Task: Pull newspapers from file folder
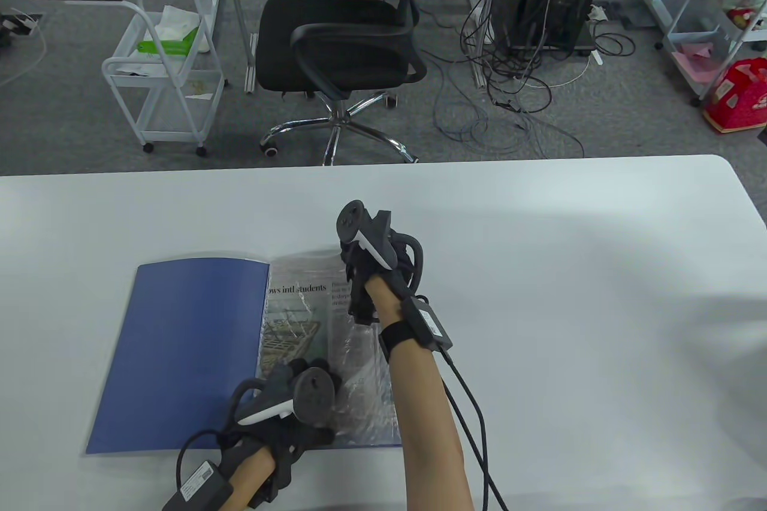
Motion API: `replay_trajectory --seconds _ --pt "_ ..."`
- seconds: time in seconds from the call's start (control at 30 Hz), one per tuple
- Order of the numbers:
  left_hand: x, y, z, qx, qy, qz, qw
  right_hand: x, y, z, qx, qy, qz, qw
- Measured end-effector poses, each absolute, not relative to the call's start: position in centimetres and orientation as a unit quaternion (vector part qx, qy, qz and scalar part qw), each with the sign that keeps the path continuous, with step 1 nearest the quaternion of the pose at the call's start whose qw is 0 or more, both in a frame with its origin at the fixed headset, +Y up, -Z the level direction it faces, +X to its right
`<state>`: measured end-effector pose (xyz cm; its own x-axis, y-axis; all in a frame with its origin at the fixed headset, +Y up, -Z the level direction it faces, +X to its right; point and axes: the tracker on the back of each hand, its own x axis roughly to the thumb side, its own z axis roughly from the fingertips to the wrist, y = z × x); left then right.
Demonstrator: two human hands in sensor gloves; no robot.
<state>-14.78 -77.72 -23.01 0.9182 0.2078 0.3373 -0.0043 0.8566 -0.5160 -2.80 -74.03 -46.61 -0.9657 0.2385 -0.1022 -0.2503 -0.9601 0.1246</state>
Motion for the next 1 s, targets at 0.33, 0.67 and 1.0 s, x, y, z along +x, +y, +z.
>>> replay_trajectory --seconds 0.33,0.67,1.0 --pt "-15.0 -77.8 -22.9 -0.266 -0.183 0.058 0.945 -3.3 -73.5 -46.8 -0.007 0.104 0.990 0.097" --pt "-15.0 -78.0 -22.8 -0.280 -0.178 0.065 0.941 -2.6 -68.0 -46.7 -0.074 -0.112 0.968 0.212" --pt "-15.1 -78.1 -22.9 -0.290 -0.173 0.080 0.938 3.4 -59.5 -44.2 -0.064 -0.186 0.899 0.391"
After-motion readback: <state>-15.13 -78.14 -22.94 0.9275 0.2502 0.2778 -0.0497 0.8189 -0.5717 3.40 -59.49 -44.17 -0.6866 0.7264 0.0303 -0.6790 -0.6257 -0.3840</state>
